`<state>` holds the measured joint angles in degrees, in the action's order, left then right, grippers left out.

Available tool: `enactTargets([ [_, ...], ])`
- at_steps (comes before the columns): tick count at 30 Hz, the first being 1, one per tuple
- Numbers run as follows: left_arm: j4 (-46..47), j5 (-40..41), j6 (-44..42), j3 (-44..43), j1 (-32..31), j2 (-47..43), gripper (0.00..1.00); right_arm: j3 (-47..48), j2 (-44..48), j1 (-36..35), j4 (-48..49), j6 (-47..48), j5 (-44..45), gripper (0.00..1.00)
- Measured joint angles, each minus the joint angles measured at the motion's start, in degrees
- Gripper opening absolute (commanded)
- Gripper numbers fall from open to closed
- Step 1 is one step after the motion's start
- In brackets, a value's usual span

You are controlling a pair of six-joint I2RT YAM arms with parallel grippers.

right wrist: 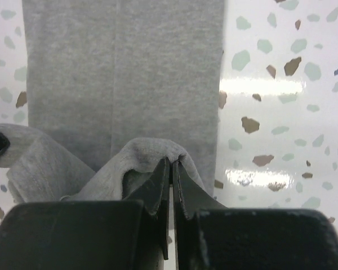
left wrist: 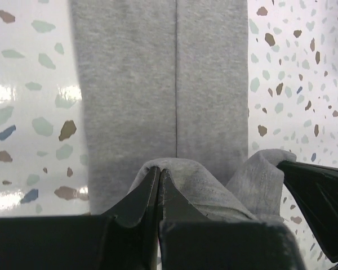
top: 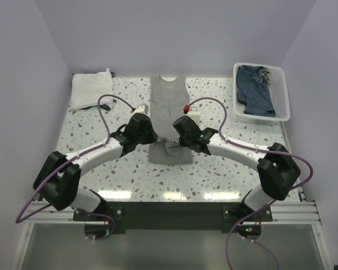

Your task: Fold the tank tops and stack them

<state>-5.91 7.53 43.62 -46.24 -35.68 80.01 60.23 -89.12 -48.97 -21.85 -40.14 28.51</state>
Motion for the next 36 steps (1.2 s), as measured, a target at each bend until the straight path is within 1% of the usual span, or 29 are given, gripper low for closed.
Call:
enactTargets([
  [4,1.6,-1.7,-1.2,-3.1,2.6,5.1,0.00,3.0,-3.7,3.5,1.4,1.9,-1.3,0.00],
  [11,3.3,-4.5,-3.0,-10.7,7.6,13.0,0.00,11.6,-12.2,9.8,3.0,4.5,-4.6,0.00],
  [16,5.1,-7.0,-4.2,-16.5,10.7,19.3,0.00,17.4,-17.6,12.7,3.1,5.7,-6.2,0.00],
  [17,5.8,-7.7,-4.2,-17.1,11.3,20.6,0.02,18.3,-18.5,13.1,3.1,5.8,-6.6,0.06],
  [19,6.9,-9.0,-4.2,-17.6,12.7,23.1,0.15,19.6,-20.1,13.7,3.0,6.1,-7.3,0.18],
  [20,7.1,-9.5,-4.4,-17.7,13.1,24.1,0.25,20.0,-20.6,13.8,3.0,6.2,-7.5,0.30],
  [21,7.4,-10.0,-4.3,-17.7,13.5,25.1,0.44,20.4,-21.2,14.1,3.0,6.5,-7.6,0.35],
  [22,7.6,-10.5,-4.6,-17.7,13.9,26.0,0.51,20.6,-21.6,14.3,3.0,6.7,-8.0,0.39],
  [23,8.0,-11.0,-4.5,-17.7,14.3,26.8,0.55,20.6,-21.9,14.5,2.9,6.7,-8.3,0.46],
  [24,8.4,-11.5,-4.4,-17.6,14.6,27.1,0.61,20.6,-22.1,14.7,2.8,6.7,-8.6,0.50],
  [26,9.0,-12.1,-4.4,-17.6,15.0,27.1,0.64,20.6,-22.1,15.0,2.5,6.9,-8.7,0.55],
  [30,10.2,-12.2,-4.3,-16.5,15.1,24.6,0.66,20.5,-22.0,15.4,2.1,6.9,-8.5,0.57],
  [31,10.2,-12.0,-4.2,-15.4,15.1,23.1,0.64,20.3,-21.8,15.5,2.0,6.9,-8.5,0.57],
  [32,10.3,-11.6,-4.0,-14.2,15.1,21.2,0.62,19.8,-21.3,15.5,2.0,6.9,-8.5,0.56],
  [35,10.8,-10.5,-2.9,-9.3,15.1,14.7,0.51,16.8,-18.3,15.5,2.1,6.5,-8.8,0.50],
  [36,11.3,-10.2,-2.4,-7.1,15.1,12.3,0.47,15.3,-16.9,15.3,2.2,6.3,-9.0,0.50],
])
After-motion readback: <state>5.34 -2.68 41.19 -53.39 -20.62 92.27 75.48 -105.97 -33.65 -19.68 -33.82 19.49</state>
